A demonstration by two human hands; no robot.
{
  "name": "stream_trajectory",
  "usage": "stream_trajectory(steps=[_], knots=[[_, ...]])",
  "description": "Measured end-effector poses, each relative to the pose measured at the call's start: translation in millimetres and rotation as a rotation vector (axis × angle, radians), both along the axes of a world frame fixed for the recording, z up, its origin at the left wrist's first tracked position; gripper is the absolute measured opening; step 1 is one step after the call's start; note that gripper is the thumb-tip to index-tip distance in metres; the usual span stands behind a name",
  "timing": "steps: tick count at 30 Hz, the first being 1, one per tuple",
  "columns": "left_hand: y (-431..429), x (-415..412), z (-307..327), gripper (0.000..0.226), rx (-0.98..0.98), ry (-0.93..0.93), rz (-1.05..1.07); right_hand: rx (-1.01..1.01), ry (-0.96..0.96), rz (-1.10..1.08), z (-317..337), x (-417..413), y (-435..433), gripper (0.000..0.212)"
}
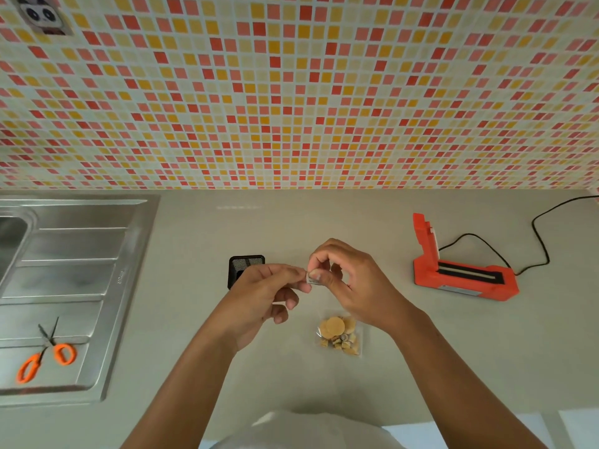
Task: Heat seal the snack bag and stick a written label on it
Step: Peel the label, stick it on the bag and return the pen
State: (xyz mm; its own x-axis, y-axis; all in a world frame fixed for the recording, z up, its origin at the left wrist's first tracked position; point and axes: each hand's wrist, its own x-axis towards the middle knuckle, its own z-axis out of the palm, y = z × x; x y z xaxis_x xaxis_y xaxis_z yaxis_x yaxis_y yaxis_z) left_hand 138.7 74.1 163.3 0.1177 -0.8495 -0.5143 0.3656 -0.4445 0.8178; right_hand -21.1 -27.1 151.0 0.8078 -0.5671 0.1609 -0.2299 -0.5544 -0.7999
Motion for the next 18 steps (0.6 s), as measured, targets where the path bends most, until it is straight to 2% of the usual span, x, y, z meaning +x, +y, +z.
stream_trajectory(steps=[10, 13, 18], knots=[[-10, 9, -5, 0.022, -0.015, -0.122, 0.009, 0.001, 0.046, 0.062, -1, 13, -9, 0.008], [-13, 7, -6, 0.019, -0.017, -0.122, 0.012, -0.017, 0.071, 0.079, 0, 15, -9, 0.016], [-15, -1, -11, 0.018, -0.009, -0.096, 0.030, -0.025, 0.077, 0.085, -3, 9, -8, 0.014]])
